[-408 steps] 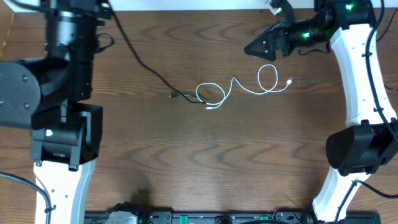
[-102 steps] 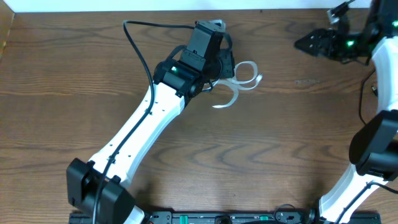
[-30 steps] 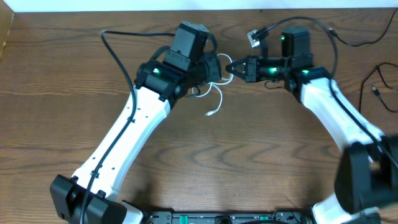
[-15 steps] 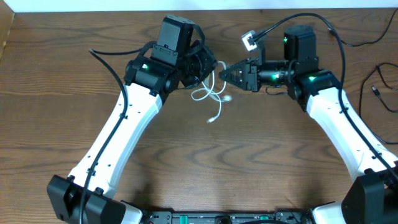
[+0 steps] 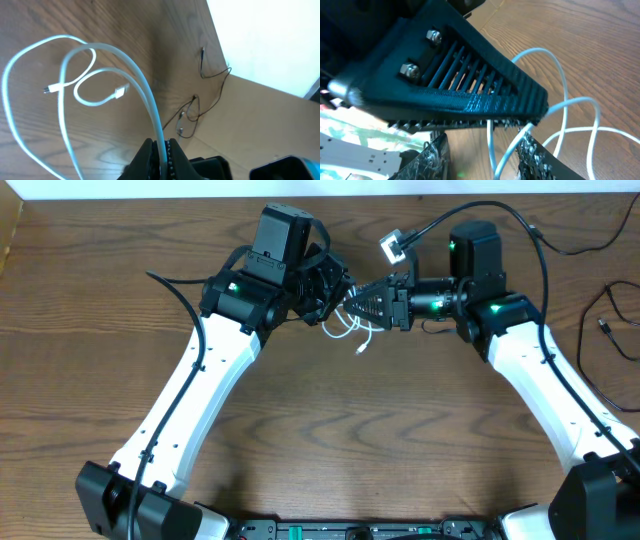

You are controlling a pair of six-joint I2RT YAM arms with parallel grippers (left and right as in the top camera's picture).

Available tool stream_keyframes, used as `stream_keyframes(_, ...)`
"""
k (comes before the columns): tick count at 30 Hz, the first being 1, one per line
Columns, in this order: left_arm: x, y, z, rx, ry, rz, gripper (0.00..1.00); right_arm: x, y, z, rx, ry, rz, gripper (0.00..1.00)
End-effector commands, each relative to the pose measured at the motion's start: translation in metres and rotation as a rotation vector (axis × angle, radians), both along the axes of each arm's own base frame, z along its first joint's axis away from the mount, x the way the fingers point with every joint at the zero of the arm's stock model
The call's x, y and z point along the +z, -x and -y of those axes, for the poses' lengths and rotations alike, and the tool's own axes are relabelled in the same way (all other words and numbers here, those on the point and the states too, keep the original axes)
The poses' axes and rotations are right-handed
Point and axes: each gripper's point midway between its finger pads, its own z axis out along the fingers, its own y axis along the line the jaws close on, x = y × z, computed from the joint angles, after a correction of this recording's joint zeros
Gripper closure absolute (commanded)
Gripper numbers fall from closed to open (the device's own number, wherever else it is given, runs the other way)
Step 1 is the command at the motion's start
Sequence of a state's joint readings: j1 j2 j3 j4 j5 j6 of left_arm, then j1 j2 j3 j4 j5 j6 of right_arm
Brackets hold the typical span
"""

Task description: Untangle cables

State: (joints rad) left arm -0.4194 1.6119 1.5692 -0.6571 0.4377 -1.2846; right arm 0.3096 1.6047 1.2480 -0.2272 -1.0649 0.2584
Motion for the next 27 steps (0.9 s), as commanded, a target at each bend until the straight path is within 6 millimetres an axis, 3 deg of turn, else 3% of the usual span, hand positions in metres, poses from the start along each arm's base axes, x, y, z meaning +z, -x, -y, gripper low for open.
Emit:
stream_keyframes(1,0.007,0.002,0.0,0.04,0.058,-0.043,0.91,-0.007,-0.003,-0.007,-0.031,0.044,0.023,0.6)
stream_keyframes(6,0.007,0.002,0.0,0.042,0.06,-0.043,0.91,-0.017,-0.013,-0.005,-0.108,0.106,0.028,0.67)
stream_keyframes(12,0.007,0.002,0.0,0.042,0.06,-0.042,0.91,-0.03,-0.024,0.005,-0.188,0.173,0.012,0.95)
stream_keyframes(14,0.007,0.001,0.0,0.043,0.056,-0.041,0.83,-0.03,-0.027,0.01,-0.203,0.176,0.013,0.99)
stream_keyframes(17,0.007,0.002,0.0,0.003,0.029,-0.003,0.57,-0.03,-0.036,0.022,-0.247,0.176,-0.003,0.99)
stream_keyframes(20,0.007,0.002,0.0,-0.059,-0.014,0.056,0.44,-0.031,-0.047,0.039,-0.305,0.175,-0.027,0.99)
stream_keyframes(27,0.007,-0.001,-0.005,-0.267,-0.168,0.264,0.4,-0.022,-0.072,0.093,-0.457,0.153,-0.075,0.99)
